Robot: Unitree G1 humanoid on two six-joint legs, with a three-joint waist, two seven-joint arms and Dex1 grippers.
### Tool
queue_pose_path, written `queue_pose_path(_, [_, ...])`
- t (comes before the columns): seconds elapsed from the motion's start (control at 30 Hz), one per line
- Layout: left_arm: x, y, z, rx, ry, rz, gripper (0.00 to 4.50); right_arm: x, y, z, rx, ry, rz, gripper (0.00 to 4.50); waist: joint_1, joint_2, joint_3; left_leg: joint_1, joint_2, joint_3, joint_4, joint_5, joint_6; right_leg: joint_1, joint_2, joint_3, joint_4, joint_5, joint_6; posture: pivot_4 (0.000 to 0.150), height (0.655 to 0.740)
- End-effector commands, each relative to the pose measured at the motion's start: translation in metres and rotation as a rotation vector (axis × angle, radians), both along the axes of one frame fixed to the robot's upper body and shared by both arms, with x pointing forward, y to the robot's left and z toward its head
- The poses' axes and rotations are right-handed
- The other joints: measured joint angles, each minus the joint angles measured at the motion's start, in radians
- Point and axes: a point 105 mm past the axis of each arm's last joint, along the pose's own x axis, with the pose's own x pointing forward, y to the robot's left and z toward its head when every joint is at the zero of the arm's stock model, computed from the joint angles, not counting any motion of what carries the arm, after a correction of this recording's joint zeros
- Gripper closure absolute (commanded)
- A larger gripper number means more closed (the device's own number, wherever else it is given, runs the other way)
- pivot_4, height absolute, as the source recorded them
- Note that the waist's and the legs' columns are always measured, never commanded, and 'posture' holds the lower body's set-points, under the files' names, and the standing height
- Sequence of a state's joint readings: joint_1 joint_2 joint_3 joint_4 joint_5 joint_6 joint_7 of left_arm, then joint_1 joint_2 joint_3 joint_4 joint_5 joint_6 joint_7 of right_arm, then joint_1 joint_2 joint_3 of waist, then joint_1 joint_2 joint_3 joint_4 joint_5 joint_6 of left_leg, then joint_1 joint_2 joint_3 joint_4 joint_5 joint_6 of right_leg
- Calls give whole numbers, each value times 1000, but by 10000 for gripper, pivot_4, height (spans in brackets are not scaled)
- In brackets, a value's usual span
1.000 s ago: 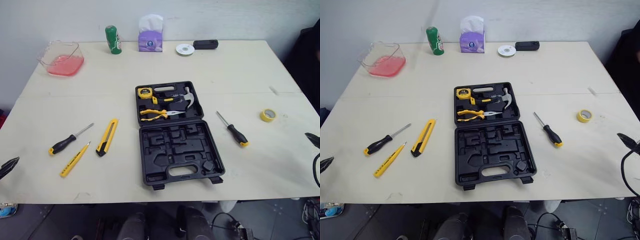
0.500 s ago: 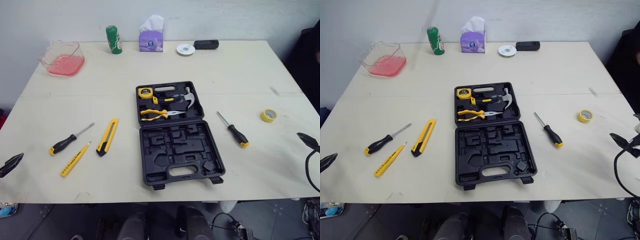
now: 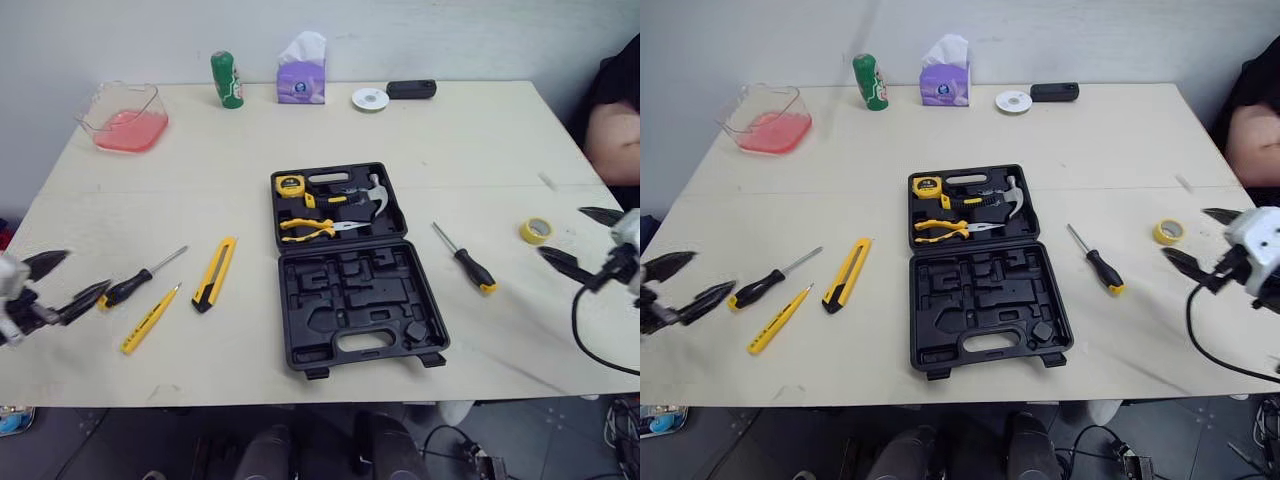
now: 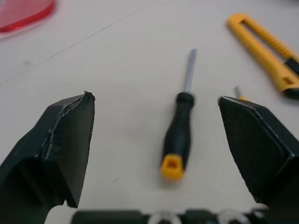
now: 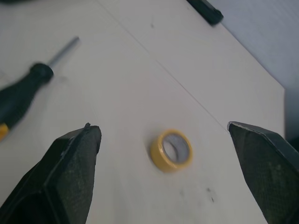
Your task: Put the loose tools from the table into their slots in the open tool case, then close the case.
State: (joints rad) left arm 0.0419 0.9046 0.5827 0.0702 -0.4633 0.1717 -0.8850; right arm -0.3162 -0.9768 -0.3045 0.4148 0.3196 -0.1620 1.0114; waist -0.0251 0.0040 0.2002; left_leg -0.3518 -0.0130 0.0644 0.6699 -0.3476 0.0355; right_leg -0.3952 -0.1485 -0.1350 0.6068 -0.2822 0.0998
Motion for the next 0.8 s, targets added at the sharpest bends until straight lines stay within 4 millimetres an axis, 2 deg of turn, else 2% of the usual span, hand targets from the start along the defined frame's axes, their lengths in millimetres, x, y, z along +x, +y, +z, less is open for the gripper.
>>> queue_pose_path(0.03, [5,-26,12,-9,-8,-89,671,3,19,15,28,-14,54,0,1,0,0,0,0,0,1,0,0,0,0,0,0,0,0,1500,7400])
queue_pose_path(0.1, [11,-42,15,-17,-10,-134,671,7,29,16,46,-3,66,0,3,0,0,0,0,0,0,0,0,0,0,0,0,0,0,1500,7400])
queue_pose_path(0.2, [26,-67,15,-25,-10,-197,671,15,43,6,63,41,84,0,8,0,0,-1,0,0,3,0,0,0,1,0,0,0,0,1500,7400])
queue_pose_path(0.3, [38,-84,16,-32,-5,-228,671,22,59,-2,67,70,117,0,17,0,0,-1,0,0,7,0,0,0,2,0,3,0,0,1500,7400])
queue_pose_path(0.5, [59,-122,2,-22,55,-272,671,40,80,-12,56,90,130,0,24,0,0,-2,0,0,9,-1,0,-1,6,0,4,0,0,1500,7400])
queue_pose_path(0.73, [75,-139,-3,-6,61,-278,671,49,94,-21,44,104,146,0,24,0,0,-3,0,0,11,-1,0,0,8,0,4,0,0,1500,7400])
queue_pose_path(0.8, [77,-143,-6,-4,74,-292,0,52,96,-21,44,99,141,5169,24,0,0,-3,0,-1,11,-1,0,0,8,0,4,0,0,1500,7400])
